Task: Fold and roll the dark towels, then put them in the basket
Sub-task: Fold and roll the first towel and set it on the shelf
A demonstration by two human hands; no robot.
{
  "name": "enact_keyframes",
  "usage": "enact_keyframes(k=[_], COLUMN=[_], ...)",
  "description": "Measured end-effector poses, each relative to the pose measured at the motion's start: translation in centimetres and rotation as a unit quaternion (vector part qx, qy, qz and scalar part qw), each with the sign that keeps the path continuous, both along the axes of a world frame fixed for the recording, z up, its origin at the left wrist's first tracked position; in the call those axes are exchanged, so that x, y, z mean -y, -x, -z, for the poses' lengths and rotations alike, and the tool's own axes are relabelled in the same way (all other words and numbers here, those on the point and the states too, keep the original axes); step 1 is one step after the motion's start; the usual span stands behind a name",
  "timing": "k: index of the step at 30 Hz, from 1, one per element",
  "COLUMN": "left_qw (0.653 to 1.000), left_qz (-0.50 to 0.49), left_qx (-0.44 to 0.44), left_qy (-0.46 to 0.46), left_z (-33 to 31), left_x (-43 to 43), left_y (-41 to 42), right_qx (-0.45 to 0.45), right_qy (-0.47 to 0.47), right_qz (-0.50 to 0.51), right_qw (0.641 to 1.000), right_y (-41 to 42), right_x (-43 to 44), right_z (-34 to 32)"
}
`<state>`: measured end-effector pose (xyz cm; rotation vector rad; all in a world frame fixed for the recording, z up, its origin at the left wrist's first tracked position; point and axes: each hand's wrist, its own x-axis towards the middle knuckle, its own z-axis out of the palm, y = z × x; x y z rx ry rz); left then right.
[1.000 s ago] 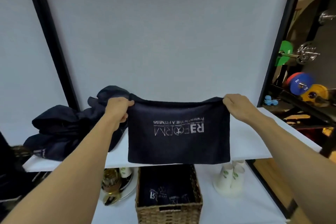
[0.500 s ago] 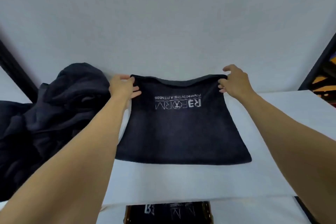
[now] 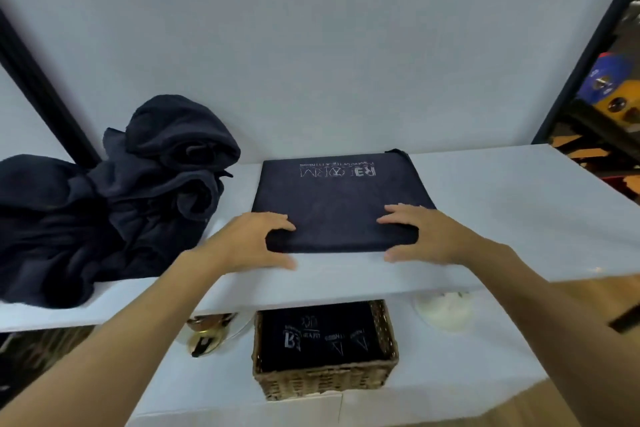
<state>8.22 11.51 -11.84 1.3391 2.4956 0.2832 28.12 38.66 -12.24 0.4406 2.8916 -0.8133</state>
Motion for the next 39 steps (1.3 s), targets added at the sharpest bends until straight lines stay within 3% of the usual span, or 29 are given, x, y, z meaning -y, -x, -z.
enact_keyframes(k=[3, 7, 12, 19, 24, 30, 35, 39], left_qw=[0.994, 0.982, 0.990, 0.994, 0.981, 0.955, 0.940, 0.955], left_qz=[-0.023, -0.056, 0.012, 0.009, -0.049, -0.158, -0.254, -0.267], left_qx=[-0.098, -0.172, -0.121, 0.011, 0.000, -0.090, -0.109, -0.108], left_qy=[-0.033, -0.056, -0.072, -0.113, -0.186, -0.234, -0.197, -0.068], left_z=[0.4, 0.7, 0.3, -3.1, -5.9, -5.8, -3.9, -1.8], left_x=[2.1, 4.2, 8.6, 10.0, 7.4, 0.6, -6.0, -10.0], left_y=[-0.2, -2.6, -6.7, -7.4, -4.7, 2.3, 8.3, 11.3], right_qx=[-0.037, -0.008, 0.033, -0.025, -0.032, -0.164, -0.187, -0.132], right_qy=[-0.127, -0.287, -0.210, -0.116, -0.082, -0.061, -0.048, -0.047], right_qz=[0.033, 0.047, -0.006, 0.016, 0.054, 0.137, 0.155, 0.160], right_qw=[0.991, 0.957, 0.977, 0.993, 0.995, 0.975, 0.969, 0.977], right_y=[-2.2, -4.2, -8.8, -10.5, -8.1, -0.2, 8.9, 13.9], right_x=[1.0, 2.8, 4.3, 4.4, 2.0, -3.4, -8.5, -11.3], right_z=[0.2, -0.3, -1.9, -5.4, -8.0, -8.6, -6.3, -2.2])
